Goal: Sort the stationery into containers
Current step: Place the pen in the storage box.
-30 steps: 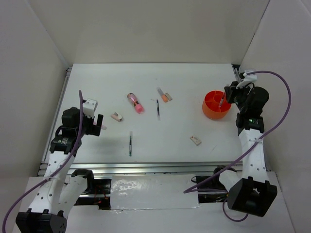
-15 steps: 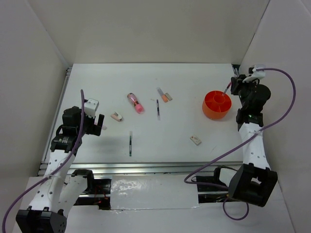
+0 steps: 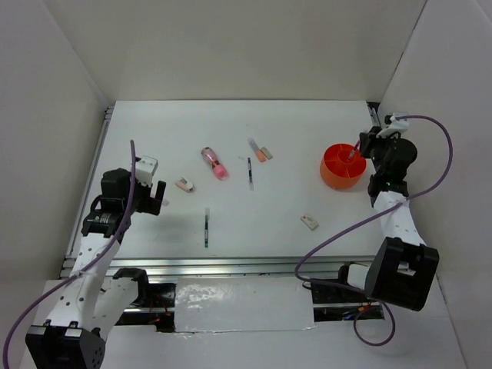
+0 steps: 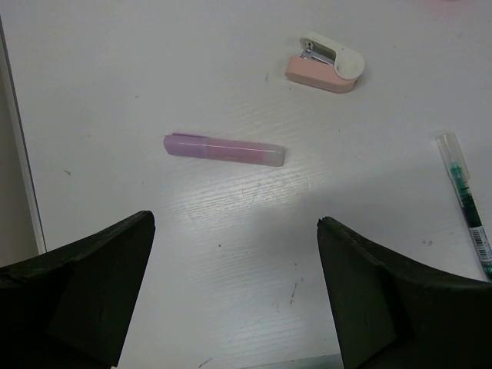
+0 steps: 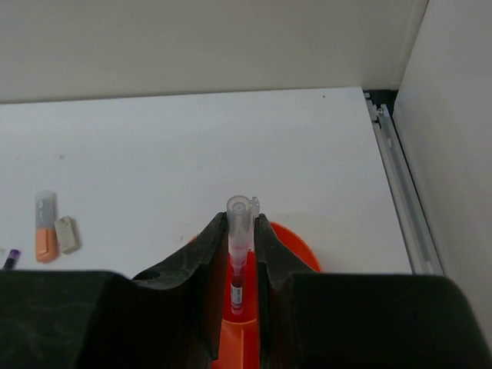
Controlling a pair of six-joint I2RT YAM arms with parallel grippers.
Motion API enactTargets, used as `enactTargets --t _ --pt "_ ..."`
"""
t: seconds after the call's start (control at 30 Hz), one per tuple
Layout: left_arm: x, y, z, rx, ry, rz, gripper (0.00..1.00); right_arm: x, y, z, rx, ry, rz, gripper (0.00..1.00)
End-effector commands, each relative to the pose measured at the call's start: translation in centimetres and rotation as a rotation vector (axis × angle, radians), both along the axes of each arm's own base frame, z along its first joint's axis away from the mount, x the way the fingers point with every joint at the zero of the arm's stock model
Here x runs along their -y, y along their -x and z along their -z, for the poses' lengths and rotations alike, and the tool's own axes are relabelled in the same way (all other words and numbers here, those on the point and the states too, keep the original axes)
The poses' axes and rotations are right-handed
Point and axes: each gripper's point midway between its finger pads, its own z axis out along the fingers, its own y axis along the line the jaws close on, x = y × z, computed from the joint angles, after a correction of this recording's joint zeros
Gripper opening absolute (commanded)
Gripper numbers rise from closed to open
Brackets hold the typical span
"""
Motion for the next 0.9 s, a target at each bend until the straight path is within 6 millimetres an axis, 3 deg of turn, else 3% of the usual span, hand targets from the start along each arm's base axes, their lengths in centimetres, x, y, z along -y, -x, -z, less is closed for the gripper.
enactTargets --t 0.0,0.1,0.2,0.3,0.37,0.47,0.63,0.73,0.87 --pt "0.1 -0.5 -0.6 0.024 0.005 0.012 0.99 0.2 -0.4 -0.8 0.068 0.028 0.007 0.15" --pt "0.1 -0.5 -0.5 0.024 0.004 0.012 0.99 0.0 -0.3 0.5 0.047 0.061 -0.009 0.2" --pt "0.2 -0.5 -0.5 0.019 0.007 0.016 0.99 -0.1 -0.4 1.2 0.023 0.055 -0.017 0.35" --pt "0.2 -0.5 -0.6 0.024 0.005 0.019 0.99 -0.3 -0.3 1.4 0.012 0.043 -0.019 0.39" --pt "0.3 -0.5 -0.5 0.021 0.007 0.025 0.99 -0.3 -0.3 1.2 0.007 0.037 -0.021 0.51" --pt "0.6 -0.4 -0.5 0.018 0.014 0.043 0.99 -0.5 -0.3 0.8 -0.014 0.022 -0.028 0.58" --pt "1.6 -0.2 -0.4 0.002 0.028 0.096 0.92 -1.6 0.4 -2.2 -0.018 0.009 -0.08 0.59" --pt "2.7 -0.2 -0.3 -0.01 0.029 0.141 0.91 -3.3 2.1 -4.5 -0.016 0.01 -0.134 0.59" --pt "4.1 -0.3 1.0 -0.068 0.004 0.184 0.88 -5.8 4.5 -5.5 -0.033 0.033 -0.232 0.59"
